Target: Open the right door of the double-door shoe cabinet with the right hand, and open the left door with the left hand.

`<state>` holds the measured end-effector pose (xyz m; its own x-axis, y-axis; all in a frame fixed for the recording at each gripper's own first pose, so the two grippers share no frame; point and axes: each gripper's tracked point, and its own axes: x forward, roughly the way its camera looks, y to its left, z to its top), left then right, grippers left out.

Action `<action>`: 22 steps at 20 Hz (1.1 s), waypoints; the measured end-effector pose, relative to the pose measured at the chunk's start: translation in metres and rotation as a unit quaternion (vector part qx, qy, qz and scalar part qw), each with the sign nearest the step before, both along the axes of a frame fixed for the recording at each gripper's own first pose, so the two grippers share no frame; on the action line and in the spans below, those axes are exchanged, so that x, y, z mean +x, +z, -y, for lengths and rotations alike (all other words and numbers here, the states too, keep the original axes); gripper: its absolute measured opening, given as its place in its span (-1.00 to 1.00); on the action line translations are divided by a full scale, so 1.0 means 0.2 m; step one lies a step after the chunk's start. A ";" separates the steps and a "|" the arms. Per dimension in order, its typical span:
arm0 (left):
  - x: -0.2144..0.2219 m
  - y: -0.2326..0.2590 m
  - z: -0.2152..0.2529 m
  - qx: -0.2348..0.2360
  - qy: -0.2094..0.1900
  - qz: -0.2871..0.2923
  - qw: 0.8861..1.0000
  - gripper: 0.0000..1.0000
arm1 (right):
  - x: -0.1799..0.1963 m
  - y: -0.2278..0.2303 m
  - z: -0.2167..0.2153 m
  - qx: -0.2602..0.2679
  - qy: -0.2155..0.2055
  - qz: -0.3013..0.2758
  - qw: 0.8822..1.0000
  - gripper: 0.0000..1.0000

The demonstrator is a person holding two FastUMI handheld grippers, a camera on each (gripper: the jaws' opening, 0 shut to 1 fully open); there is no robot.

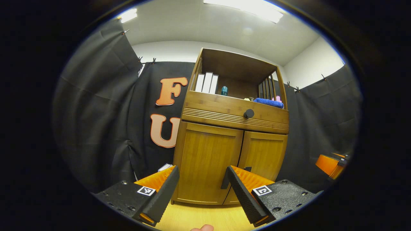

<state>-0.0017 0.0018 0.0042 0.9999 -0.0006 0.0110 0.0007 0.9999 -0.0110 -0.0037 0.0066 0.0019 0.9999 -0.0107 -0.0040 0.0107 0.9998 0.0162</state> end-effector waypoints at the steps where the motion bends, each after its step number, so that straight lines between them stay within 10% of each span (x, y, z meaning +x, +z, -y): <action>1: 0.00 0.00 0.00 0.000 0.000 0.002 1.000 0.90 | 0.00 0.00 -0.01 -0.001 0.001 0.000 1.000 1.00; 9: -0.01 0.00 -0.02 0.000 0.012 0.001 1.000 0.84 | 0.10 -0.03 -0.03 -0.002 0.008 -0.004 1.000 0.97; 22: -0.06 0.05 -0.18 0.006 0.054 0.004 0.999 0.83 | 0.83 -0.30 -0.31 0.000 0.071 -0.010 0.997 0.97</action>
